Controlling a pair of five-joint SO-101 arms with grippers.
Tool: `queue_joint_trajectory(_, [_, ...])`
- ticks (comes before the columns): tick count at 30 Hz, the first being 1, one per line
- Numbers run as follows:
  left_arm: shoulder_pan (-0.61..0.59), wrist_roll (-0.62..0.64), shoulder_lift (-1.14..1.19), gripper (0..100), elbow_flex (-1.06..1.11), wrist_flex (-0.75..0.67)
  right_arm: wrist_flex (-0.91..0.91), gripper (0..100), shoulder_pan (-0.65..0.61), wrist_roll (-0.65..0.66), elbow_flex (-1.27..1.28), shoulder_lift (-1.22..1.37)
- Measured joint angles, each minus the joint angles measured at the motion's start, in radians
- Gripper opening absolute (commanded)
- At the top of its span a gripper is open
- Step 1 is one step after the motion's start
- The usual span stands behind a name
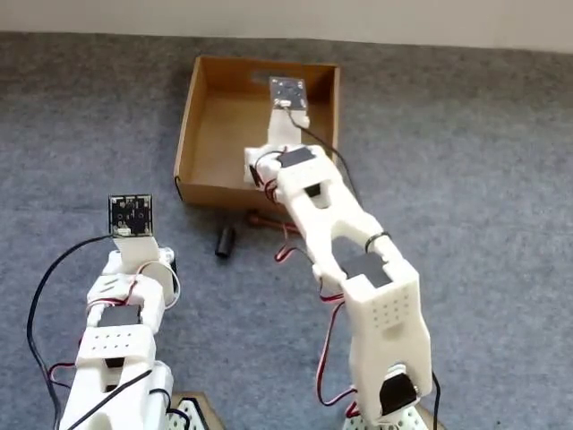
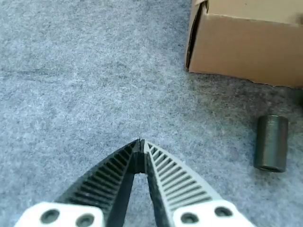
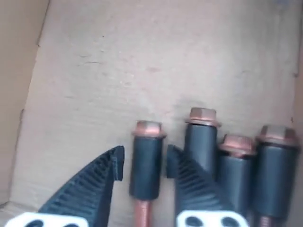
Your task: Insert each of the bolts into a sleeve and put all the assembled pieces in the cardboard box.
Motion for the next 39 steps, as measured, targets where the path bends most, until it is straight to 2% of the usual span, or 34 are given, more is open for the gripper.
queue_joint_trajectory(10, [0.000, 0.000, 0.000, 3, 0.000, 0.000, 0.074, 14.2, 0.028, -0.005, -0.025, -0.078])
queue_joint_trajectory(17, [0.000, 0.000, 0.000, 3, 0.000, 0.000, 0.315, 14.2, 0.114, -0.005, -0.026, -0.324])
queue_joint_trajectory(25, [-0.028, 0.000, 0.000, 2, 0.000, 0.000, 0.540, 14.2, 0.114, -0.005, -0.026, -0.437])
queue_joint_trajectory(30, [-0.094, 0.002, 0.000, 2, 0.000, 0.000, 0.617, 14.2, 0.043, -0.005, 0.006, -0.445])
queue_joint_trajectory(34, [-0.155, 0.075, 0.000, 2, 0.000, -0.003, 0.623, 14.2, -0.051, -0.005, 0.109, -0.445])
queue_joint_trajectory(39, [-0.269, 0.183, 0.000, 2, -0.003, -0.003, 0.505, 14.2, -0.176, -0.008, 0.281, -0.445])
